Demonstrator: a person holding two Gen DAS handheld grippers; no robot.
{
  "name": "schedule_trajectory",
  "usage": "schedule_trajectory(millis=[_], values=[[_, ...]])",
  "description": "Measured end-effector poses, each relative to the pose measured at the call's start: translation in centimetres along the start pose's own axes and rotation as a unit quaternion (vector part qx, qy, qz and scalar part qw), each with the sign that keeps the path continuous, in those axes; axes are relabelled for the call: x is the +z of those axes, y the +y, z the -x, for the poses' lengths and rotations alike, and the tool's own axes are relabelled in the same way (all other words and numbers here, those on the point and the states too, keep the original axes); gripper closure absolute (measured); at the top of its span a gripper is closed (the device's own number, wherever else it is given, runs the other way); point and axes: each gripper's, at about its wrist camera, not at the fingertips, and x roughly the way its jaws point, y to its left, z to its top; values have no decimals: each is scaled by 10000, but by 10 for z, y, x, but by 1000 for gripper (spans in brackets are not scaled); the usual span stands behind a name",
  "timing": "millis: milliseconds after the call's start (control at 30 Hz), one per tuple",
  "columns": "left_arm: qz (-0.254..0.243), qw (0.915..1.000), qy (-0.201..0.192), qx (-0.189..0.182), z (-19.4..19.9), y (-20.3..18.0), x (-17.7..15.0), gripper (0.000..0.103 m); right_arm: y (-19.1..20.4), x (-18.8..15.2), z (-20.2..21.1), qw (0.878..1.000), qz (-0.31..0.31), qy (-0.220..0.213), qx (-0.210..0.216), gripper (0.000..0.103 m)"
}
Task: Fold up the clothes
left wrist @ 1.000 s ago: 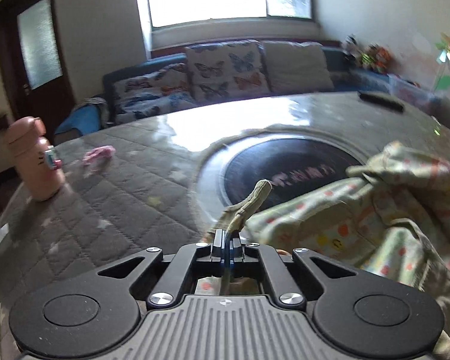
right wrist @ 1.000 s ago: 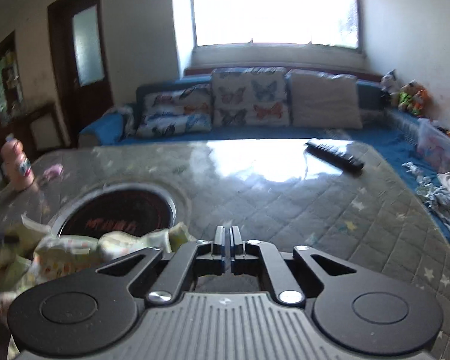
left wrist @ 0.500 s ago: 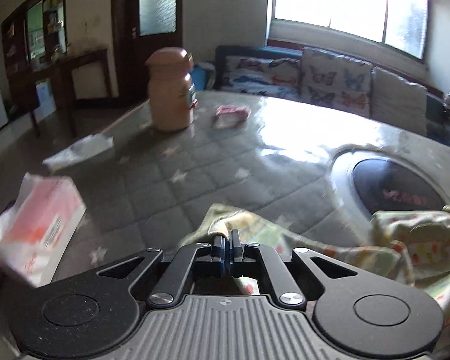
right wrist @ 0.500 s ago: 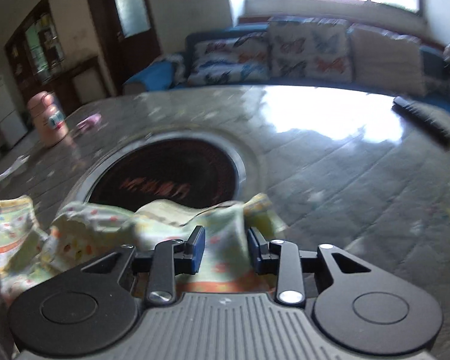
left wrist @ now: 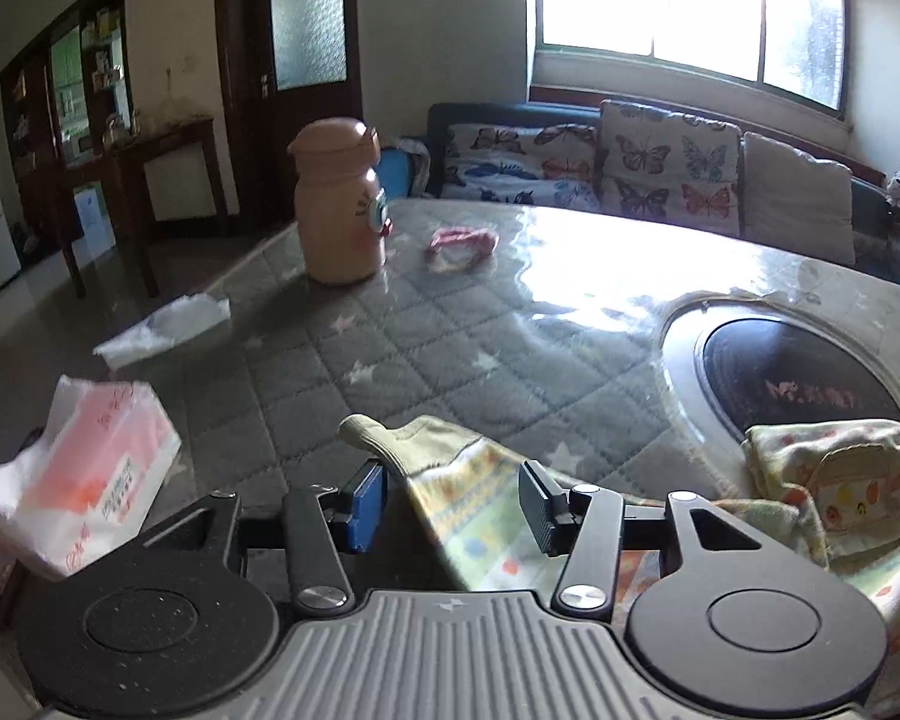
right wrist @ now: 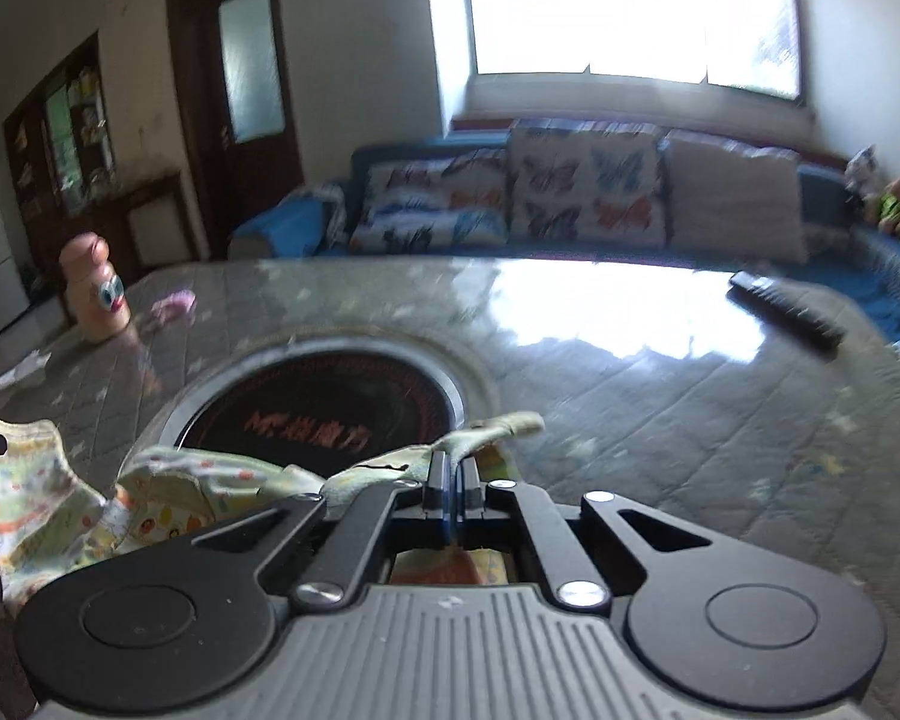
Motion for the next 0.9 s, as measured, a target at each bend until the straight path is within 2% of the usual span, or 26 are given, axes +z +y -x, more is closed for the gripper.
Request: schedule_trajectory(millis=[67, 233, 433, 567, 700, 767, 867, 900], values=[[-23, 10000, -79, -24, 1, -5, 4, 36, -6, 0, 15, 9995, -55, -216, -224, 102], [-130, 9997, -163, -132, -1, -18, 10, 19, -24, -8, 51, 9931, -192, -671, -940, 102], [-189, 9992, -96, -341, -8, -32, 8, 5, -54, -27, 80, 9774, -467, -729, -1928, 102], [-304, 9983, -21, -491, -13, -41, 4, 0, -75, -49, 86, 9651, -830, -439, -2445, 101], [-395, 9974, 63, -607, -17, -50, 1, 0, -89, -67, 86, 9569, -1157, -101, -2662, 98], [-439, 9969, 102, -644, -19, -54, 0, 0, -89, -67, 86, 9550, -1129, -87, -2741, 93], [-497, 9961, 128, -718, -20, -61, 1, 0, -88, -67, 86, 9521, -1087, -67, -2858, 77], [-517, 9957, 128, -753, -20, -64, 1, 0, -88, -67, 86, 9511, -1073, -60, -2897, 76]])
